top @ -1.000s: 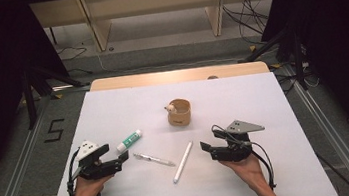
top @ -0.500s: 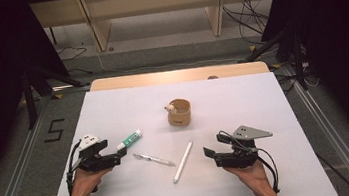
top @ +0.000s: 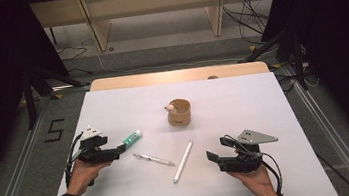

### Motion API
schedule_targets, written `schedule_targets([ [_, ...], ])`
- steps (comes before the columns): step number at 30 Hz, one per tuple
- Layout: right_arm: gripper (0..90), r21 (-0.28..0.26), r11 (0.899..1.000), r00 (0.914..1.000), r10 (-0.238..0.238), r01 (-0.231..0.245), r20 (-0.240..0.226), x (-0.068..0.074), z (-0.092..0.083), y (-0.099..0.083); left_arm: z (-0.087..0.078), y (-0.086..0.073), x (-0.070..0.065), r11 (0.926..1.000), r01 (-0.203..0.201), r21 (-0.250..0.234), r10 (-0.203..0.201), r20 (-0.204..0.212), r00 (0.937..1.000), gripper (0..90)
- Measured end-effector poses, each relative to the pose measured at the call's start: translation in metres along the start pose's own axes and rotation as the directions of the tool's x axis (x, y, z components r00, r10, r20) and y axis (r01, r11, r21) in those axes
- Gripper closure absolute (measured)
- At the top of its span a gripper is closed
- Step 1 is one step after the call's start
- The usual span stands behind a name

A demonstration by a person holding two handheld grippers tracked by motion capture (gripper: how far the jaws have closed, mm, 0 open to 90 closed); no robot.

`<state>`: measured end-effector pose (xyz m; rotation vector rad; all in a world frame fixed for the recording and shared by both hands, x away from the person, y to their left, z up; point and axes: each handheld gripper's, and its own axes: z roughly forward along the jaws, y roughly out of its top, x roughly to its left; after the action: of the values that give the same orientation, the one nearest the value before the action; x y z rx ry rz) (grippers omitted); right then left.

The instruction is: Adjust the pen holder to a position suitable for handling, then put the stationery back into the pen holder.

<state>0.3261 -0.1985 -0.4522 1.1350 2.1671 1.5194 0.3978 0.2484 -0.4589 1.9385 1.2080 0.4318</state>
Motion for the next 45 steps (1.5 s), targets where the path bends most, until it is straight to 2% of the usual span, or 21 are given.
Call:
schedule_targets([
  [6, 26.3, 0.005, 1.0, 1.0, -0.005, 0.005, 0.001, 0.003, -0.001, -0.002, 0.007, 0.004, 0.004, 0.9974, -0.036, 0.062, 0.038, -0.025, 0.999, 15.8],
  [9, 26.3, 0.006, 1.0, 1.0, -0.005, 0.005, -0.002, 0.003, -0.001, -0.003, 0.008, 0.006, 0.003, 0.9919, -0.076, 0.102, 0.079, -0.025, 0.9966, 16.2],
  [12, 26.1, 0.011, 1.0, 1.0, -0.006, 0.006, -0.002, 0.004, 0.0, -0.004, 0.011, 0.007, 0.003, 0.9865, -0.095, 0.133, 0.099, -0.02, 0.9949, 16.6],
  [17, 26.0, 0.014, 1.0, 1.0, -0.003, 0.003, -0.001, 0.003, 0.0, -0.005, 0.018, 0.008, 0.003, 0.976, -0.114, 0.185, 0.117, -0.003, 0.9931, 18.3],
  [21, 25.7, 0.018, 1.0, 1.0, 0.001, -0.001, -0.007, 0.001, 0.0, -0.005, 0.023, 0.009, 0.001, 0.9716, -0.123, 0.203, 0.125, 0.0, 0.9921, 20.2],
  [29, 25.5, 0.026, 1.0, 0.9999, -0.005, 0.005, -0.015, 0.003, 0.002, -0.006, 0.028, 0.013, 0.0, 0.9456, -0.18, 0.271, 0.184, 0.011, 0.9829, 26.9],
  [33, 25.5, 0.025, 1.0, 0.9999, -0.002, 0.003, -0.012, 0.004, 0.001, -0.006, 0.03, 0.014, 0.001, 0.9301, -0.209, 0.302, 0.211, 0.026, 0.9772, 32.2],
  [36, 25.5, 0.026, 1.0, 0.9999, -0.007, 0.008, -0.014, 0.005, 0.001, -0.006, 0.032, 0.013, 0.0, 0.9231, -0.23, 0.309, 0.233, 0.027, 0.9722, 36.8],
  [37, 25.5, 0.026, 1.0, 0.9999, -0.007, 0.008, -0.015, 0.005, 0.002, -0.006, 0.032, 0.013, -0.001, 0.924, -0.228, 0.307, 0.23, 0.03, 0.9727, 38.0],
  [43, 25.7, 0.032, 0.999, 0.9997, -0.01, 0.011, -0.021, 0.006, 0.003, -0.006, 0.036, 0.015, 0.0, 0.912, -0.246, 0.328, 0.247, 0.039, 0.9682, 45.5],
  [45, 25.8, 0.035, 0.999, 0.9998, -0.007, 0.008, -0.021, 0.006, 0.003, -0.006, 0.038, 0.015, 0.0, 0.9107, -0.248, 0.331, 0.246, 0.048, 0.9681, 47.5],
])
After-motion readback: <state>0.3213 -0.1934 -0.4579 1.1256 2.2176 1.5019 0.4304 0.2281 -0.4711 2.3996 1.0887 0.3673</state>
